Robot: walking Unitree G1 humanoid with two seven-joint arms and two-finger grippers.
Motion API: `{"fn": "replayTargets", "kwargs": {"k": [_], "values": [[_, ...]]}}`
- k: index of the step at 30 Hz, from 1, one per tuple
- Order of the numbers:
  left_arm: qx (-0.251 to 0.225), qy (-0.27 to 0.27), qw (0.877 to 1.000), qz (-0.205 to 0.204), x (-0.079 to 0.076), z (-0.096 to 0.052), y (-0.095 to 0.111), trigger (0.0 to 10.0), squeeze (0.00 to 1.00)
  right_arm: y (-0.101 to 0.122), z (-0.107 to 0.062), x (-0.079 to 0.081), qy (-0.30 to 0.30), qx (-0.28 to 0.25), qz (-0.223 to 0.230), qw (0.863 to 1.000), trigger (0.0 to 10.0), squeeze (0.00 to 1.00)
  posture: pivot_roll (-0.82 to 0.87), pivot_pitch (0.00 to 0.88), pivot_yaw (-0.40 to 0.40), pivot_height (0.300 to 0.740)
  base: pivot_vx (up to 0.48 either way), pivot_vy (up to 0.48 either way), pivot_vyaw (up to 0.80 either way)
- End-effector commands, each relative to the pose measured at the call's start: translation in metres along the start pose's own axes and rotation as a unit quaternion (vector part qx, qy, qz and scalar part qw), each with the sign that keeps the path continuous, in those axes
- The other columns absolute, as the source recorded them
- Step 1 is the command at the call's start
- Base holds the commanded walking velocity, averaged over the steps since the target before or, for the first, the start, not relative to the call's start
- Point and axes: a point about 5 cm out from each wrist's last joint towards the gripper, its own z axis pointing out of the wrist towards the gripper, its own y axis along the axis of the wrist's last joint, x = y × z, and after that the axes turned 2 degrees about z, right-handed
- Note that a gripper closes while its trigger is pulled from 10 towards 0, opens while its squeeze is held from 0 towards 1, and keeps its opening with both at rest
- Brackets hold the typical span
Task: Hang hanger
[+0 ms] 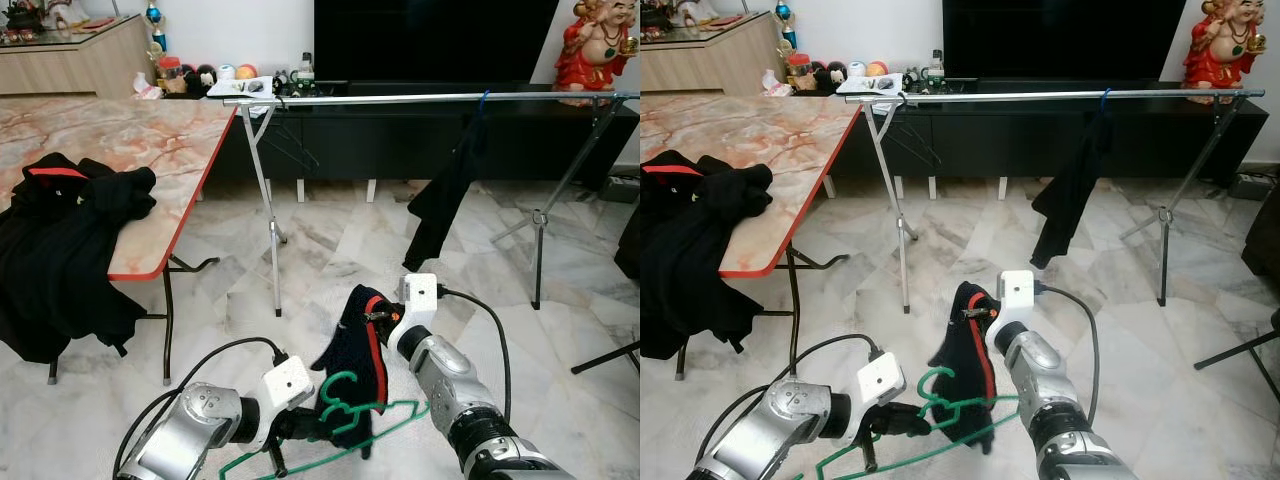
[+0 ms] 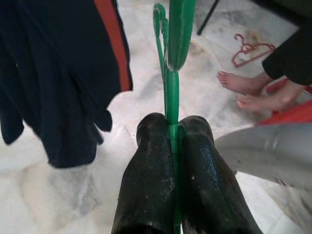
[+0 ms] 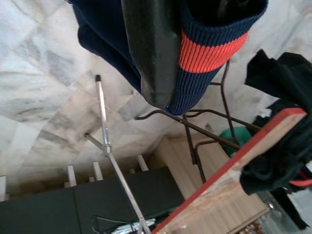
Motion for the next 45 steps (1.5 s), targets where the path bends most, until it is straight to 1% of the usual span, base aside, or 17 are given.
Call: {"fn": "replayTargets", "kwargs": {"k": [1,2,5,7,11,14,18,21,32,37,38,42,43,44,45], "values": [[-0.011,0.047,0.999,0.002,0.011,0.0,0.003,10.0,0.0,0.005,0.001,0.003,0.013,-0.015,0.004,1.0,10.0,0.0,0.13,0.025,0.001,0.74,0.0,0.0,0.0],[-0.011,0.047,0.999,0.002,0.011,0.0,0.003,10.0,0.0,0.005,0.001,0.003,0.013,-0.015,0.004,1.0,10.0,0.0,0.13,0.025,0.001,0.74,0.0,0.0,0.0],[-0.022,0.091,0.996,-0.005,0.018,0.003,0.004,10.0,0.0,0.002,-0.001,0.002,0.01,-0.012,0.005,1.0,10.0,0.0,0.13,0.025,0.001,0.74,0.0,0.0,0.0],[-0.021,0.11,0.994,-0.007,0.022,0.002,0.004,10.0,0.0,0.0,-0.002,0.0,0.001,-0.01,0.003,1.0,10.0,0.0,0.13,0.027,0.003,0.74,0.0,0.0,0.0],[-0.011,0.116,0.993,0.001,0.024,0.0,0.0,10.0,0.0,0.0,-0.003,-0.003,-0.006,-0.01,0.002,1.0,10.0,0.0,0.13,0.027,0.003,0.74,0.0,0.0,0.0],[0.015,0.127,0.992,0.013,0.027,-0.008,-0.008,10.0,0.0,0.0,-0.006,-0.008,-0.022,-0.01,-0.002,1.0,10.0,0.0,0.13,0.028,0.003,0.74,0.0,0.0,0.0],[0.033,0.132,0.991,0.018,0.029,-0.014,-0.014,10.0,0.0,-0.001,-0.009,-0.013,-0.038,-0.007,-0.009,0.999,10.0,0.0,0.13,0.028,0.003,0.74,0.0,0.0,0.0],[0.042,0.138,0.989,0.02,0.03,-0.018,-0.019,10.0,0.0,-0.001,-0.01,-0.017,-0.053,-0.007,-0.006,0.999,10.0,0.0,0.13,0.028,0.003,0.74,0.0,0.0,0.0],[0.063,0.146,0.987,0.036,0.032,-0.022,-0.025,10.0,0.0,-0.004,-0.017,-0.028,-0.089,0.009,-0.02,0.996,10.0,0.0,0.14,0.021,0.002,0.74,0.0,0.0,0.0],[0.051,0.157,0.985,0.039,0.033,-0.021,-0.023,10.0,0.0,-0.014,-0.021,-0.029,-0.088,0.037,-0.037,0.995,10.0,0.0,0.14,0.024,-0.001,0.74,0.0,0.0,0.0],[0.036,0.151,0.987,0.037,0.03,-0.019,-0.02,10.0,0.0,-0.018,-0.022,-0.028,-0.083,0.045,-0.042,0.995,10.0,0.0,0.14,0.024,-0.001,0.74,0.0,0.0,0.0],[0.019,0.14,0.989,0.033,0.027,-0.017,-0.015,10.0,0.0,-0.023,-0.023,-0.028,-0.081,0.054,-0.05,0.994,10.0,0.0,0.14,0.024,-0.001,0.74,0.0,0.0,0.0],[0.01,0.134,0.99,0.031,0.026,-0.017,-0.013,10.0,0.0,-0.026,-0.024,-0.029,-0.085,0.064,-0.054,0.993,10.0,0.0,0.14,0.025,0.0,0.74,0.0,0.0,0.0],[-0.004,0.121,0.992,0.023,0.023,-0.016,-0.009,10.0,0.0,-0.033,-0.028,-0.032,-0.104,0.087,-0.062,0.989,10.0,0.0,0.14,0.025,0.0,0.74,0.0,0.0,0.0],[-0.008,0.115,0.993,0.022,0.022,-0.015,-0.008,10.0,0.0,-0.037,-0.029,-0.034,-0.115,0.098,-0.064,0.986,10.0,0.0,0.14,0.025,0.001,0.74,0.0,0.0,0.0]]}}
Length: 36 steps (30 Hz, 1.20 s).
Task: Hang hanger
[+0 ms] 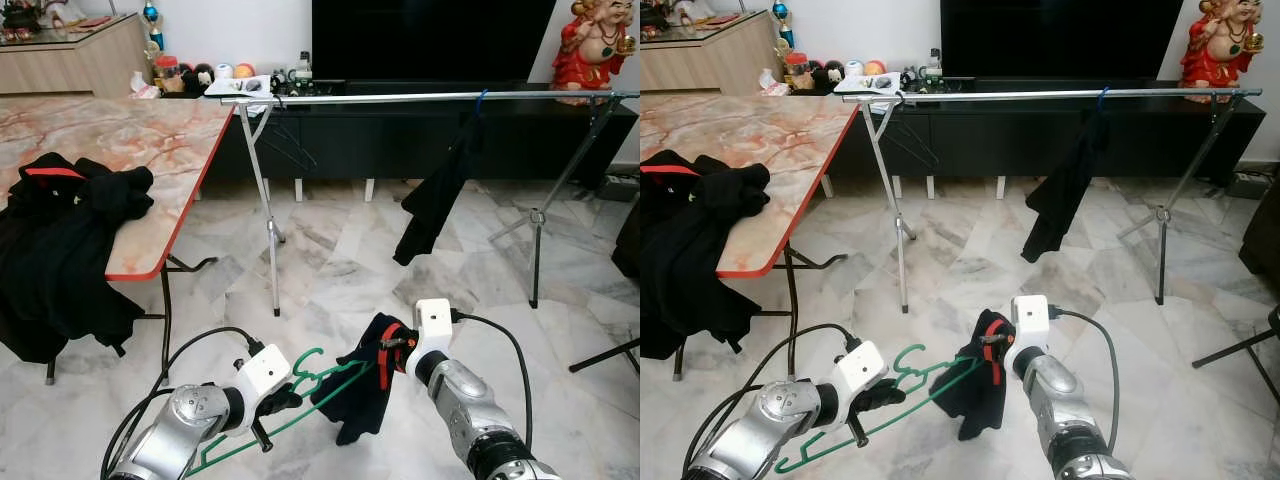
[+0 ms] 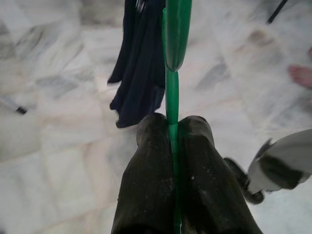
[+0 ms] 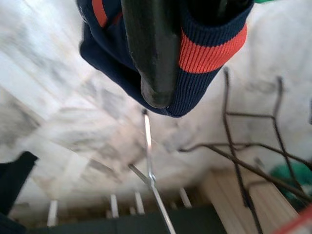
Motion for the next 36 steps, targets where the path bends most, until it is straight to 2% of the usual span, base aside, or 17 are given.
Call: {"fn": "replayTargets", "kwargs": {"k": [1,2,3,6,7,9,11,17,25,28,36], "values": [[-0.021,-0.008,1.0,-0.004,0.0,-0.003,0.007,10.0,0.0,-0.011,-0.002,-0.005,-0.026,0.035,-0.009,0.999,10.0,0.0,0.14,0.025,0.001,0.74,0.0,0.0,0.0],[-0.022,-0.021,0.999,-0.009,-0.003,-0.004,0.007,10.0,0.0,-0.019,-0.006,-0.012,-0.061,0.06,-0.021,0.996,10.0,0.0,0.13,0.026,0.002,0.74,0.0,0.0,0.0],[-0.022,-0.025,0.999,-0.011,-0.004,-0.004,0.007,10.0,0.0,-0.021,-0.007,-0.014,-0.071,0.066,-0.024,0.995,10.0,0.0,0.13,0.026,0.002,0.74,0.0,0.0,0.0],[-0.022,-0.034,0.999,-0.01,-0.006,-0.005,0.006,10.0,0.0,-0.023,-0.009,-0.018,-0.089,0.071,-0.029,0.993,10.0,0.0,0.14,0.026,0.001,0.74,0.0,0.0,0.0],[-0.015,-0.056,0.998,-0.012,-0.011,-0.007,0.004,10.0,0.0,-0.026,-0.012,-0.026,-0.125,0.075,-0.025,0.989,10.0,0.0,0.14,0.025,0.002,0.74,0.0,0.0,0.0],[-0.01,-0.07,0.997,-0.016,-0.014,-0.009,0.002,10.0,0.0,-0.028,-0.016,-0.033,-0.16,0.076,-0.022,0.984,10.0,0.0,0.14,0.025,0.002,0.74,0.0,0.0,0.0],[-0.011,-0.075,0.997,-0.02,-0.015,-0.011,0.003,10.0,0.0,-0.03,-0.018,-0.037,-0.176,0.08,-0.017,0.981,10.0,0.0,0.14,0.025,0.002,0.74,0.0,0.0,0.0],[-0.015,-0.079,0.996,-0.026,-0.016,-0.013,0.005,10.0,0.0,-0.033,-0.02,-0.039,-0.199,0.084,-0.007,0.976,10.0,0.0,0.14,0.027,0.003,0.74,0.0,0.0,0.0],[-0.018,-0.089,0.995,-0.035,-0.02,-0.013,0.008,10.0,0.0,-0.033,-0.017,-0.033,-0.196,0.082,0.011,0.977,10.0,0.0,0.14,0.027,0.003,0.74,0.0,0.0,0.0],[-0.03,-0.097,0.993,-0.053,-0.022,-0.013,0.012,10.0,0.0,-0.031,-0.014,-0.029,-0.197,0.078,0.025,0.977,10.0,0.0,0.15,0.027,0.001,0.74,0.0,0.0,0.0],[-0.022,-0.113,0.992,-0.06,-0.026,-0.015,0.011,10.0,0.0,-0.026,-0.013,-0.031,-0.221,0.064,0.055,0.972,10.0,0.0,0.15,0.028,-0.002,0.74,0.0,0.0,0.0]]}}
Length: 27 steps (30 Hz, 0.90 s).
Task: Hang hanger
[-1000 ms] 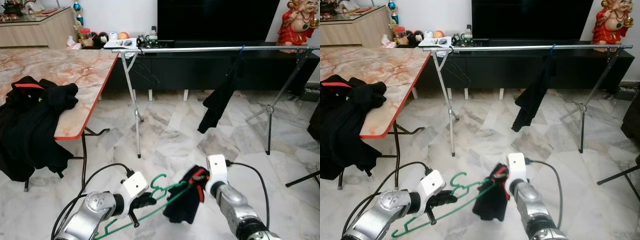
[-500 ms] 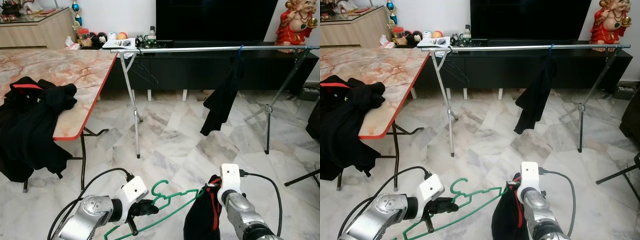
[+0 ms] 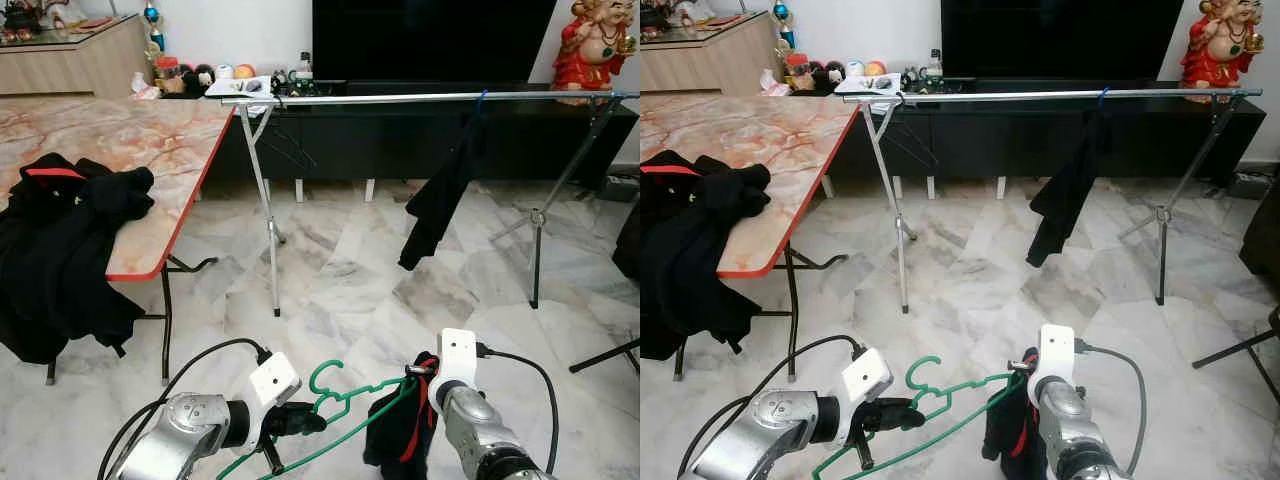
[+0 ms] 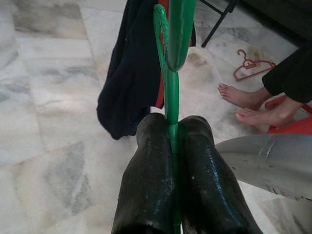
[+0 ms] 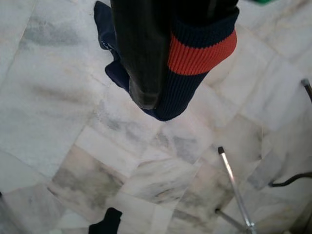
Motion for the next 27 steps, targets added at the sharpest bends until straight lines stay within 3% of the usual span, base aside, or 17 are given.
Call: {"fn": "replayTargets", "kwargs": {"k": [1,6,12,27], "values": [[0.003,-0.008,1.0,-0.001,-0.002,-0.002,0.0,10.0,0.0,0.009,0.002,0.004,-0.003,-0.01,0.016,1.0,10.0,0.0,0.15,0.028,-0.002,0.74,0.0,0.0,0.0],[0.004,-0.009,1.0,-0.002,-0.003,-0.002,0.0,10.0,0.0,0.01,0.002,0.003,-0.006,-0.011,0.019,1.0,10.0,0.0,0.15,0.028,-0.002,0.74,0.0,0.0,0.0],[0.007,-0.016,1.0,-0.007,-0.005,-0.003,0.0,10.0,0.0,0.02,0.002,-0.003,-0.036,-0.034,0.06,0.997,10.0,0.0,0.16,0.029,-0.003,0.74,0.0,0.0,0.0],[0.0,-0.044,0.999,-0.007,-0.011,-0.003,0.007,10.0,0.0,0.017,0.003,0.002,-0.03,-0.026,0.063,0.997,10.0,0.0,0.16,0.029,-0.002,0.74,0.0,0.0,0.0]]}}
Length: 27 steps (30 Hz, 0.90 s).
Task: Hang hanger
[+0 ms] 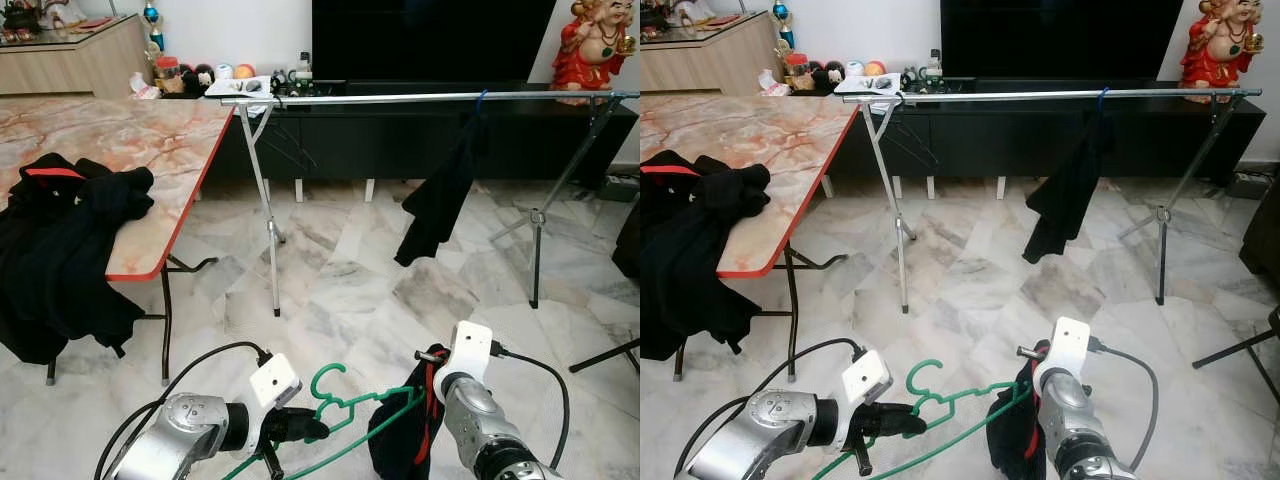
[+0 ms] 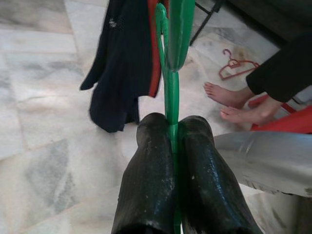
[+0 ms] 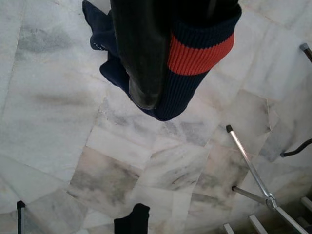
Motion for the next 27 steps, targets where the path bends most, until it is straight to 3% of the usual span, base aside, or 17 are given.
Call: {"fn": "replayTargets", "kwargs": {"k": [1,5,7,9,10,19,26,27], "values": [[-0.001,-0.015,1.0,0.007,-0.005,-0.001,0.004,10.0,0.0,0.007,0.001,0.005,0.005,-0.008,0.006,1.0,10.0,0.0,0.17,0.03,-0.003,0.74,0.0,0.0,0.0],[0.012,-0.025,1.0,0.009,-0.007,-0.001,0.002,10.0,0.0,0.017,0.003,0.005,-0.001,-0.019,0.024,1.0,10.0,0.0,0.17,0.031,-0.004,0.74,0.0,0.0,0.0],[0.025,-0.022,0.999,0.005,-0.006,0.002,-0.002,10.0,0.0,0.029,0.003,0.015,0.02,-0.037,0.029,0.999,10.0,0.0,0.17,0.03,-0.003,0.74,0.0,0.0,0.0],[0.025,-0.022,0.999,0.005,-0.006,0.002,-0.002,10.0,0.0,0.029,0.003,0.015,0.02,-0.037,0.029,0.999,10.0,0.0,0.17,0.03,-0.003,0.74,0.0,0.0,0.0],[0.033,-0.025,0.999,0.001,-0.005,0.005,-0.005,10.0,0.0,0.044,0.003,0.028,0.054,-0.061,0.031,0.996,10.0,0.0,0.17,0.03,-0.003,0.74,0.0,0.0,0.0],[0.031,-0.023,0.999,-0.003,-0.003,0.008,-0.004,10.0,0.0,0.058,0.002,0.047,0.11,-0.074,0.022,0.991,10.0,0.0,0.16,0.029,-0.002,0.74,0.0,0.0,0.0],[0.0,0.034,0.999,-0.004,0.012,0.019,0.004,10.0,0.0,0.057,0.001,0.056,0.141,-0.064,0.018,0.988,10.0,0.0,0.16,0.024,0.0,0.74,0.0,0.0,0.0],[-0.01,0.048,0.999,-0.022,0.016,0.022,0.005,10.0,0.0,0.057,0.001,0.056,0.141,-0.063,0.021,0.988,10.0,0.0,0.16,0.024,0.0,0.74,0.0,0.0,0.0]]}}
